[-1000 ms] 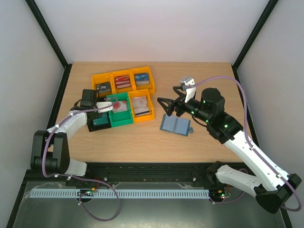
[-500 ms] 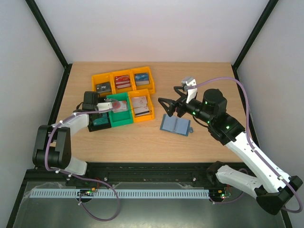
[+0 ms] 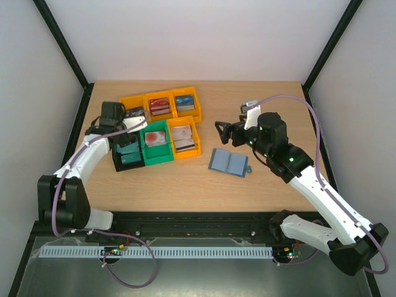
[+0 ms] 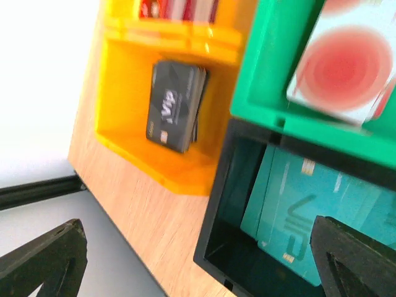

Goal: Take the credit cards out of the card holder

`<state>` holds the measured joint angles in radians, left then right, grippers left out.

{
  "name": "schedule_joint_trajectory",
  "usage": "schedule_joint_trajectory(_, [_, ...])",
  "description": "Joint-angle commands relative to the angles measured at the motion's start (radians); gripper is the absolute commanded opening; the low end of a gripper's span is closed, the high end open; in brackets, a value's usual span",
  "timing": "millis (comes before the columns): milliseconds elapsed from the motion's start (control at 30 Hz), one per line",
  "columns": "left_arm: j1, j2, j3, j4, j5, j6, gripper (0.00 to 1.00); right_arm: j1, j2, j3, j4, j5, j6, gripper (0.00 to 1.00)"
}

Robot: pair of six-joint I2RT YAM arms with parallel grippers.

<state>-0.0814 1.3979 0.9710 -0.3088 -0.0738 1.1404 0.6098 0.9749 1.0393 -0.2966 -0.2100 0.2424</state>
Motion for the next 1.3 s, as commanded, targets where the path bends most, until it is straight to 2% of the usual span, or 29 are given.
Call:
schedule_joint_trajectory(0, [0.008,-0.046,0.134,-0.204,0.201,-0.204,0.99,-0.067,0.046,-0.025,-0.160,0.305,0.134,0.99])
schedule_joint_trajectory(100, [0.006,-0.063,0.211,-0.264,0.335,-0.391,0.99,-0.090,0.076,-0.107,-0.198,0.400,0.177,0.99])
schedule_joint_trajectory(200, [0.002,-0.080,0.238,-0.292,0.457,-0.567,0.99,-0.092,0.133,-0.173,-0.206,0.386,0.237,0.99])
schedule_joint_trajectory(333, [-0.034,-0.096,0.208,-0.280,0.495,-0.725,0.99,-0.091,0.239,-0.254,-0.165,0.292,0.293,0.80])
schedule_joint_trajectory(433, [-0.066,-0.106,0.177,-0.278,0.482,-0.734,0.99,-0.091,0.308,-0.317,-0.098,0.227,0.313,0.77])
schedule_joint_trajectory(633, [-0.114,-0.099,0.175,-0.289,0.422,-0.740,0.99,-0.090,0.446,-0.335,-0.034,0.260,0.322,0.78])
schedule_joint_trajectory(833, [-0.132,-0.099,0.170,-0.289,0.411,-0.730,0.99,-0.089,0.556,-0.332,0.046,0.183,0.331,0.69])
schedule_joint_trajectory(900, [-0.135,-0.097,0.165,-0.285,0.402,-0.729,0.99,-0.089,0.585,-0.327,0.066,0.175,0.328,0.62])
schedule_joint_trajectory(967, [-0.137,-0.095,0.161,-0.281,0.392,-0.728,0.99,-0.089,0.618,-0.320,0.072,0.189,0.320,0.50])
schedule_joint_trajectory(1133, [-0.142,-0.098,0.155,-0.280,0.377,-0.723,0.99,-0.090,0.662,-0.314,0.070,0.267,0.300,0.08])
schedule_joint_trajectory(1167, [-0.142,-0.099,0.154,-0.280,0.376,-0.723,0.99,-0.090,0.664,-0.311,0.065,0.272,0.295,0.03])
schedule_joint_trajectory(1267, [-0.144,-0.096,0.149,-0.279,0.375,-0.721,0.99,-0.090,0.646,-0.291,0.044,0.268,0.280,0.02])
